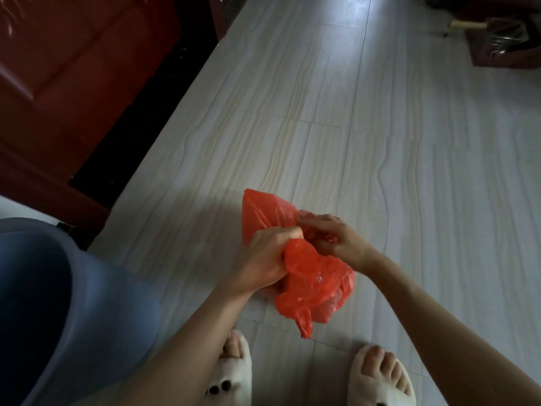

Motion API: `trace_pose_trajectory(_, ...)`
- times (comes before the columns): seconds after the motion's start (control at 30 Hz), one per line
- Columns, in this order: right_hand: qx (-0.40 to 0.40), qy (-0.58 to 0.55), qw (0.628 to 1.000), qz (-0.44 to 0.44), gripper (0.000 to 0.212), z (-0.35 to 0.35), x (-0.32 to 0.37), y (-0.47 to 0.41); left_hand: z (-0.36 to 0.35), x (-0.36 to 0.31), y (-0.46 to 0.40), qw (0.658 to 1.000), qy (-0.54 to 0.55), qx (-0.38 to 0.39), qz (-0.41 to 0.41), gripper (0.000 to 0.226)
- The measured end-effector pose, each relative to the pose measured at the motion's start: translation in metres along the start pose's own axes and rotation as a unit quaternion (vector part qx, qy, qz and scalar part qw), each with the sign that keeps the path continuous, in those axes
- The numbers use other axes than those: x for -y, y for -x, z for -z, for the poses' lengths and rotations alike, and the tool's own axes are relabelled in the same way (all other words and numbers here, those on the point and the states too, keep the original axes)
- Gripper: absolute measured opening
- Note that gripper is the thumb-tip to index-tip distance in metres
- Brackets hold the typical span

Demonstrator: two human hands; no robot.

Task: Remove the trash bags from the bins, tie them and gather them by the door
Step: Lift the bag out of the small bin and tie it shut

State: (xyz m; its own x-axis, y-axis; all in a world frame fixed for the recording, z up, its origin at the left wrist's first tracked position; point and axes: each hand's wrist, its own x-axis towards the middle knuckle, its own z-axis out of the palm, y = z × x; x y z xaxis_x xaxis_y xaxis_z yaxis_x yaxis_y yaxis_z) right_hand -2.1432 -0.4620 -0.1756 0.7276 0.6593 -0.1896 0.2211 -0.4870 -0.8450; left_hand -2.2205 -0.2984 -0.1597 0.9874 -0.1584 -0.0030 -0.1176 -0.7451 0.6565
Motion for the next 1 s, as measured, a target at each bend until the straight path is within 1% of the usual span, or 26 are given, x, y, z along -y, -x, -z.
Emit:
trace_pose_trajectory(0.03,-0.010,0.030,0.999,0.014,0.037,-0.005,-0.001,0.000,-0.001,0.003,0.002,0.999,-0.015,-0.033,-0.003,0.025)
trace_pose_trajectory(0.07,-0.034,0.034,0.999,0.014,0.032,-0.008,-0.003,0.002,-0.002,0.006,0.004,0.998,-0.017,-0.063,0.002,0.021)
trace_pose_trajectory(0.1,-0.058,0.022,0.998,0.006,0.032,-0.011,-0.005,0.004,-0.004,0.010,0.007,0.995,-0.019,-0.101,0.016,0.017)
trace_pose_trajectory(0.17,-0.084,0.009,0.996,-0.021,0.038,-0.018,-0.003,0.010,-0.008,0.018,0.010,0.981,0.012,-0.178,0.082,0.013)
trace_pose_trajectory(0.2,-0.082,0.013,0.996,-0.029,0.034,-0.022,-0.001,0.011,-0.009,0.020,0.009,0.969,0.026,-0.203,0.135,0.018)
trace_pose_trajectory(0.23,-0.073,0.014,0.997,-0.028,0.024,-0.026,0.000,0.010,-0.010,0.020,0.008,0.958,0.036,-0.224,0.178,0.022)
trace_pose_trajectory(0.27,-0.065,0.011,0.998,-0.023,0.015,-0.028,0.003,0.009,-0.010,0.020,0.006,0.949,0.040,-0.237,0.205,0.025)
trace_pose_trajectory(0.33,-0.052,0.003,0.999,-0.010,0.012,-0.028,0.008,0.006,-0.010,0.022,0.006,0.938,0.056,-0.253,0.230,0.030)
trace_pose_trajectory(0.4,-0.042,-0.001,0.999,-0.003,0.012,-0.028,0.011,0.004,-0.006,0.027,0.004,0.933,0.069,-0.253,0.248,0.052)
trace_pose_trajectory(0.43,-0.037,0.001,0.999,0.003,0.012,-0.029,0.011,0.004,-0.006,0.033,0.000,0.930,0.060,-0.249,0.265,0.057)
trace_pose_trajectory(0.5,-0.022,0.005,1.000,0.016,0.009,-0.031,0.011,0.007,-0.004,0.034,-0.005,0.925,0.056,-0.238,0.290,0.051)
trace_pose_trajectory(0.53,-0.016,0.007,1.000,0.019,0.010,-0.031,0.013,0.008,-0.005,0.033,-0.007,0.921,0.105,-0.250,0.280,0.046)
trace_pose_trajectory(0.57,-0.013,0.008,1.000,0.019,0.010,-0.030,0.015,0.008,-0.004,0.030,-0.009,0.895,0.193,-0.276,0.292,0.039)
trace_pose_trajectory(0.6,-0.010,0.007,1.000,0.022,0.011,-0.030,0.018,0.008,-0.003,0.027,-0.012,0.852,0.286,-0.296,0.324,0.027)
trace_pose_trajectory(0.63,-0.009,0.005,1.000,0.028,0.011,-0.029,0.021,0.007,-0.002,0.026,-0.014,0.801,0.365,-0.308,0.360,0.012)
trace_pose_trajectory(0.67,-0.007,0.005,0.999,0.035,0.011,-0.029,0.023,0.005,-0.001,0.028,-0.017,0.764,0.420,-0.317,0.373,0.021)
trace_pose_trajectory(0.7,-0.005,0.006,0.999,0.035,0.011,-0.028,0.024,0.004,0.002,0.030,-0.017,0.742,0.462,-0.312,0.373,0.035)
trace_pose_trajectory(0.73,-0.004,0.009,0.999,0.030,0.011,-0.027,0.024,0.003,0.006,0.031,-0.016,0.718,0.514,-0.300,0.361,0.041)
trace_pose_trajectory(0.77,-0.001,0.014,1.000,0.020,0.011,-0.027,0.024,0.003,0.010,0.032,-0.015,0.695,0.563,-0.276,0.352,0.042)
trace_pose_trajectory(0.83,0.011,0.017,1.000,-0.005,0.010,-0.028,0.019,0.005,0.014,0.028,-0.009,0.677,0.621,-0.216,0.330,0.040)
trace_pose_trajectory(0.9,0.029,0.016,0.999,-0.030,0.011,-0.029,0.014,0.008,0.011,0.029,-0.005,0.678,0.644,-0.173,0.311,0.039)
trace_pose_trajectory(0.97,0.030,-0.001,0.998,-0.059,0.011,-0.029,0.010,0.009,0.006,0.030,-0.003,0.694,0.637,-0.148,0.302,0.038)
trace_pose_trajectory(1.0,0.014,-0.022,0.997,-0.069,0.014,-0.029,0.011,0.008,0.004,0.031,-0.003,0.702,0.631,-0.139,0.298,0.038)
